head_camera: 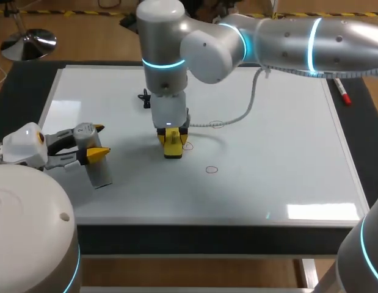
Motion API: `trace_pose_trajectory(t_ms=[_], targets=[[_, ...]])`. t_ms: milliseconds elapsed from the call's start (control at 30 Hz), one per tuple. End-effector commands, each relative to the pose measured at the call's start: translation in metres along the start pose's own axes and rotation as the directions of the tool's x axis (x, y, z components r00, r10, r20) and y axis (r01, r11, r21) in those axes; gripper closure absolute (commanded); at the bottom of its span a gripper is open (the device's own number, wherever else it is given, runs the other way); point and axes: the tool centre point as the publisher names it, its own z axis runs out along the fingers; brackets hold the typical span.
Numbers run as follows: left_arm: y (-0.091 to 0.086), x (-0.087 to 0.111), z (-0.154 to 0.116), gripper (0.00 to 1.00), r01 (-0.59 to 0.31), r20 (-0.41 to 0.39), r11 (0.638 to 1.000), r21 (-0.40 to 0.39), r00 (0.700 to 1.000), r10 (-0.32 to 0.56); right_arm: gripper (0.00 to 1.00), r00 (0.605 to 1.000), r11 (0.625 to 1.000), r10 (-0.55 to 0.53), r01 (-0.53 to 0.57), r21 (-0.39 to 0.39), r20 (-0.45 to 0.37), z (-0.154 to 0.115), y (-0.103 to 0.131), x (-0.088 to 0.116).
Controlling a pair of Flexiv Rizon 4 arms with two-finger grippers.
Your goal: Pick up the inspection probe, press it on each red-marked spot on the whiteboard one by one, put down the probe, pick up the eraser, and wipe off all the red marks.
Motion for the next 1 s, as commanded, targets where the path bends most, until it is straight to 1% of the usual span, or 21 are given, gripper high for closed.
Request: trace_pose_trajectory(t_ms=[33, 500, 800, 1000], targets=[[-0.001, 0.001, 0.0, 1.0, -0.001, 0.001, 1.0, 0.0, 1.0, 0.001, 1.0, 1.0, 1.0, 0.006, -0.006, 0.01, -0.004, 0.003, 0.0, 0.007], [-0.001, 0.001, 0.0, 1.0, -0.001, 0.001, 1.0, 0.0, 1.0, 0.001, 1.0, 0.999, 0.998, 0.053, -0.053, 0.018, 0.009, 0.006, 0.014, 0.035], [-0.001, 0.001, 0.0, 1.0, -0.001, 0.001, 1.0, 0.0, 1.0, 0.001, 1.0, 0.997, 0.997, 0.072, -0.072, -0.005, 0.014, 0.008, 0.019, 0.051], [-0.001, 0.001, 0.0, 1.0, -0.001, 0.001, 1.0, 0.0, 1.0, 0.001, 1.0, 0.997, 0.997, 0.08, -0.08, -0.016, 0.004, 0.008, 0.021, 0.058]])
